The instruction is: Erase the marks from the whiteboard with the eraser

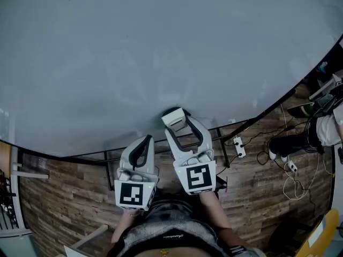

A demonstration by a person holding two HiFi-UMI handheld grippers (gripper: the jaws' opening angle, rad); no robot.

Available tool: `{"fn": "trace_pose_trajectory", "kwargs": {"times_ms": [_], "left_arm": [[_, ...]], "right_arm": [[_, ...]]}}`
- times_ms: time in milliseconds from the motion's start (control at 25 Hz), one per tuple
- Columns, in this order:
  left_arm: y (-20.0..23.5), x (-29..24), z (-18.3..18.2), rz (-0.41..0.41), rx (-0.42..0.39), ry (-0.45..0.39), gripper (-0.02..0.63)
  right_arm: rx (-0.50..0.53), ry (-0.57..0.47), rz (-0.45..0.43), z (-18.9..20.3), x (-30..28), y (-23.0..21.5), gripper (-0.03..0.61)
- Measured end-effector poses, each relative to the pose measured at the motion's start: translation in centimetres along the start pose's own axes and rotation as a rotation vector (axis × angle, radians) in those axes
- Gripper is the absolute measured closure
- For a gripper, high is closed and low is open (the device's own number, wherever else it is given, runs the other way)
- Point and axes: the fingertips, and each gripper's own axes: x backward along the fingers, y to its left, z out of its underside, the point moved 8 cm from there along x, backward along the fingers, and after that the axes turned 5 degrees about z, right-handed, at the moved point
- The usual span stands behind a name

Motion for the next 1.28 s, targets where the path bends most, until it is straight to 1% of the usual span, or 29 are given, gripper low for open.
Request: {"fn": "trace_pose_trajectory", "kwargs": {"times_ms": [160, 280, 360, 440, 640, 800, 920, 1080, 1280], "left_arm": [[-2.6, -2.7, -0.5, -0.01, 0.01, -0.004, 0.609], [-2.5, -2.9, -0.5, -0.016, 0.017, -0.01, 0.609], [-2.9, -3.3, -0.8, -0.012, 0.0, -0.015, 0.609], [-3.8, -4.1, -1.2, -0.008, -0.02, -0.015, 0.609], [-5.5, -5.5, -2.4, -0.015, -0.031, -0.016, 0.609], [-6.0, -5.2, -2.3, -0.021, -0.031, -0.011, 0.609], [-7.1, -5.7, -2.4, -0.027, 0.003, -0.015, 0.609], [-8.4, -6.8, -2.5, -0.031, -0.028, -0.02, 0.609], [-10.4, -8.1, -1.9, -0.026, -0.025, -0.027, 0.609]], "right_arm": [[-0.002, -0.007, -0.005, 0.7, 0.7, -3.7, 0.344], [0.007, -0.007, -0.019, 0.7, 0.6, -3.7, 0.344], [0.008, -0.008, -0.026, 0.6, 0.8, -4.2, 0.344], [0.004, -0.012, -0.027, 0.6, 1.2, -5.3, 0.344], [0.0, -0.016, -0.012, 0.6, 2.0, -8.1, 0.339], [0.01, -0.012, -0.007, 0.6, 2.5, -8.9, 0.336], [0.011, -0.012, -0.003, 0.9, 3.0, -10.0, 0.337], [0.02, -0.003, 0.002, 1.4, 3.5, -12.0, 0.337], [0.031, 0.005, 0.016, 2.1, 4.3, -14.6, 0.337]]}}
